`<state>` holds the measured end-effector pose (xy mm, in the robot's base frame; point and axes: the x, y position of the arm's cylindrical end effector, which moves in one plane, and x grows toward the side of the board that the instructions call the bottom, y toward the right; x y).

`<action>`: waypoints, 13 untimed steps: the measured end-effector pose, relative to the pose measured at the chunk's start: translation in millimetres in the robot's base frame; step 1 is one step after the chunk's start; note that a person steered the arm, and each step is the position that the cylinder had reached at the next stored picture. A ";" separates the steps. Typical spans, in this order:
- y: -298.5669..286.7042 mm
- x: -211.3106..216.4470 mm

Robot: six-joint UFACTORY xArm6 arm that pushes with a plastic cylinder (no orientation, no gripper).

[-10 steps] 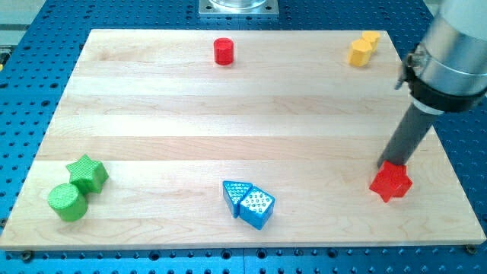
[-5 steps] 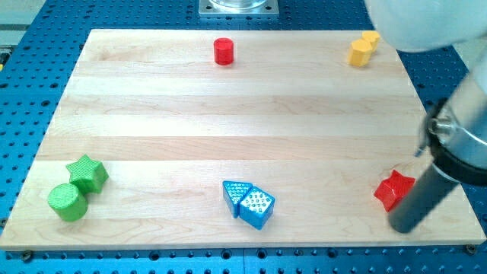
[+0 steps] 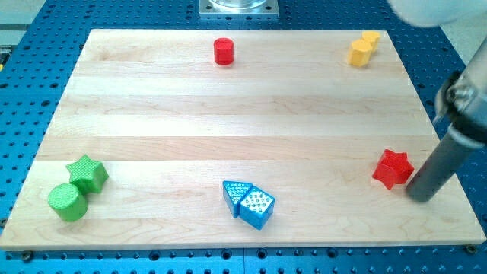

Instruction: Push the red star at the center of the board

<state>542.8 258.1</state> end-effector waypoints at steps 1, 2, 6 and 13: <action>13.7 -60.4; -12.8 -85.7; -39.4 1.2; -95.5 -46.6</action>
<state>496.2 162.5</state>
